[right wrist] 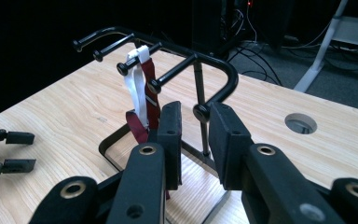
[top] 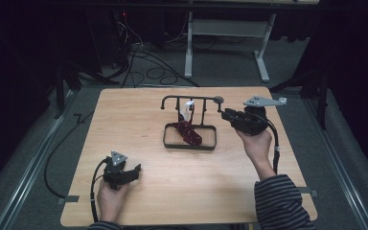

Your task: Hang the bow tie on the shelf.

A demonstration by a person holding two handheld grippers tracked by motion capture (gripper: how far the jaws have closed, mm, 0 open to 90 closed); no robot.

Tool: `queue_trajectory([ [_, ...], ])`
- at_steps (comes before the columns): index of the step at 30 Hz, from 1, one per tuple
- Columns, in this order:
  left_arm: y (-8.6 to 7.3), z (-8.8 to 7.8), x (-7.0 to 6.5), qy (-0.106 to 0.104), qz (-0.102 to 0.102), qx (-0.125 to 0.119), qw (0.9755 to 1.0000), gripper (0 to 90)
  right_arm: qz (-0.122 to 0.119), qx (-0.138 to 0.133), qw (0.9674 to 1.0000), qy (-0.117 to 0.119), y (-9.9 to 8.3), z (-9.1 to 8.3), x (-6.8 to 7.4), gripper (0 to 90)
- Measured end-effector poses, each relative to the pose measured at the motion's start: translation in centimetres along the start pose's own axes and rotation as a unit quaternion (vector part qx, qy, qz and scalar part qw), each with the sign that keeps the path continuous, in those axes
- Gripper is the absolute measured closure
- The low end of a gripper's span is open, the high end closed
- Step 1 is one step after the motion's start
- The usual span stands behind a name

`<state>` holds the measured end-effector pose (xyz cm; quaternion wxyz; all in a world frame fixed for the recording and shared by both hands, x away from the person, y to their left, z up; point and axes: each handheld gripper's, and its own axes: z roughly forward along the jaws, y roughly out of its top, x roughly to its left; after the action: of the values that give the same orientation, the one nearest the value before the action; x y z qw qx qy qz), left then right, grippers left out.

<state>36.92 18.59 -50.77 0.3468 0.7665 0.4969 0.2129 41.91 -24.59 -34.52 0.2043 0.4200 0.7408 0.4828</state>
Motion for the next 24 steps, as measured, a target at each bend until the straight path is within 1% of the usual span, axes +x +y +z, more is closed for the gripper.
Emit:
queue_trajectory([
  [10, 0.0, 0.0, 0.0, 0.000, 0.000, 0.000, 1.0000, 29.3, 0.013, -0.002, 0.9999, -0.007, -1.6, -1.2, -0.7, 75.1],
  [17, 0.0, 0.0, 0.0, 0.001, 0.000, 0.000, 1.0000, 29.2, 0.023, -0.006, 0.9996, -0.013, -3.1, -2.3, -1.2, 75.0],
  [24, 0.0, 0.0, 0.0, 0.000, 0.000, 0.000, 1.0000, 29.2, 0.030, -0.008, 0.9994, -0.017, -4.1, -3.0, -1.4, 75.0],
])
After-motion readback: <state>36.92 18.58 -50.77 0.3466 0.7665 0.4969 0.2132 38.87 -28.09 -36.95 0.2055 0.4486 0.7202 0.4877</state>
